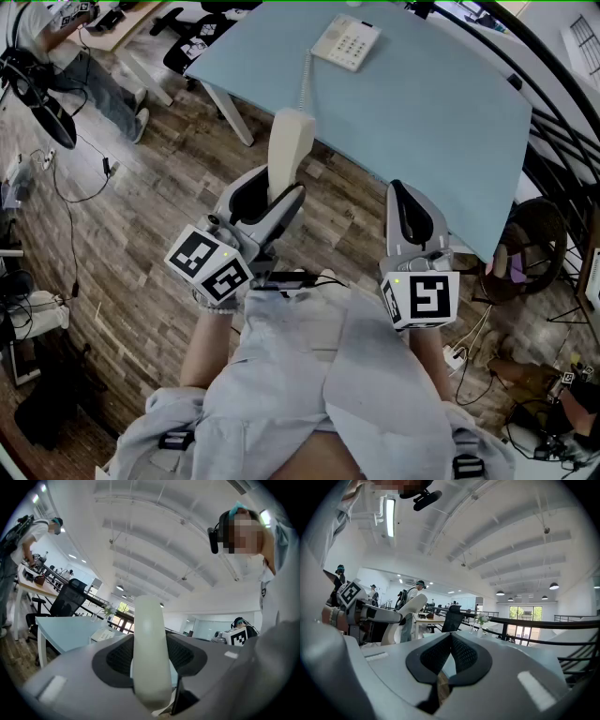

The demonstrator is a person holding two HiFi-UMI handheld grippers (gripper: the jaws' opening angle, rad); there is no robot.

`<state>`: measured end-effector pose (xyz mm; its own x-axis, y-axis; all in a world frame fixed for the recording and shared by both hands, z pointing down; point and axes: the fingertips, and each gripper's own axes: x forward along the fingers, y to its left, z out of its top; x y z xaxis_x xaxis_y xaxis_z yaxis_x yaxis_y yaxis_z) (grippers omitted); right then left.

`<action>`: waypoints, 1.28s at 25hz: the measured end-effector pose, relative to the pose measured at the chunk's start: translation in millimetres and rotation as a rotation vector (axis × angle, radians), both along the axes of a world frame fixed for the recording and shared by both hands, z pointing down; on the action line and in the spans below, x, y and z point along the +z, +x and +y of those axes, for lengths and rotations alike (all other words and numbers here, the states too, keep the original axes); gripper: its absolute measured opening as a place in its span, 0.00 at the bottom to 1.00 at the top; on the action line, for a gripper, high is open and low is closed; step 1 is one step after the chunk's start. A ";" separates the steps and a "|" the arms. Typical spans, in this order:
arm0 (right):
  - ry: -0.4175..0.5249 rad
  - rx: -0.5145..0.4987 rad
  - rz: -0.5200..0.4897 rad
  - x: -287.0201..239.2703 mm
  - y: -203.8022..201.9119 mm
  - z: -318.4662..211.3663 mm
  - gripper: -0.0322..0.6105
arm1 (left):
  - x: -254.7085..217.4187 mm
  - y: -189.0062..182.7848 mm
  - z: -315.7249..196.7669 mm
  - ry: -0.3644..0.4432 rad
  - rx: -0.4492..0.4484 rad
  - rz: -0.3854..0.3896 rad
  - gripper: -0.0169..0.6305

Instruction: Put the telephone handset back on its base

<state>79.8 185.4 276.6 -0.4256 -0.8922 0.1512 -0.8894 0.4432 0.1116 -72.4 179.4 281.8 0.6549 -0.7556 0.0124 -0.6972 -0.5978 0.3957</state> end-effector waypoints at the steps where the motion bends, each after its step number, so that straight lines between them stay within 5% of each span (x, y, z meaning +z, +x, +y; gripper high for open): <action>1: -0.002 -0.001 0.001 -0.1 -0.8 0.2 0.06 | -0.3 -0.7 0.6 0.001 -0.001 -0.002 0.35; 19: 0.042 0.018 0.035 -7.4 -13.5 8.8 0.06 | 3.0 -6.9 6.9 -0.003 0.011 -0.017 0.35; 32: -0.008 0.062 -0.054 -3.3 -23.6 24.1 0.06 | 0.0 -20.2 15.5 0.015 0.038 -0.012 0.35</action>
<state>56.2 209.5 273.3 -0.3776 -0.9157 0.1372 -0.9197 0.3881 0.0595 -92.5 194.9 281.8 0.6827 -0.7306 0.0094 -0.6787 -0.6294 0.3785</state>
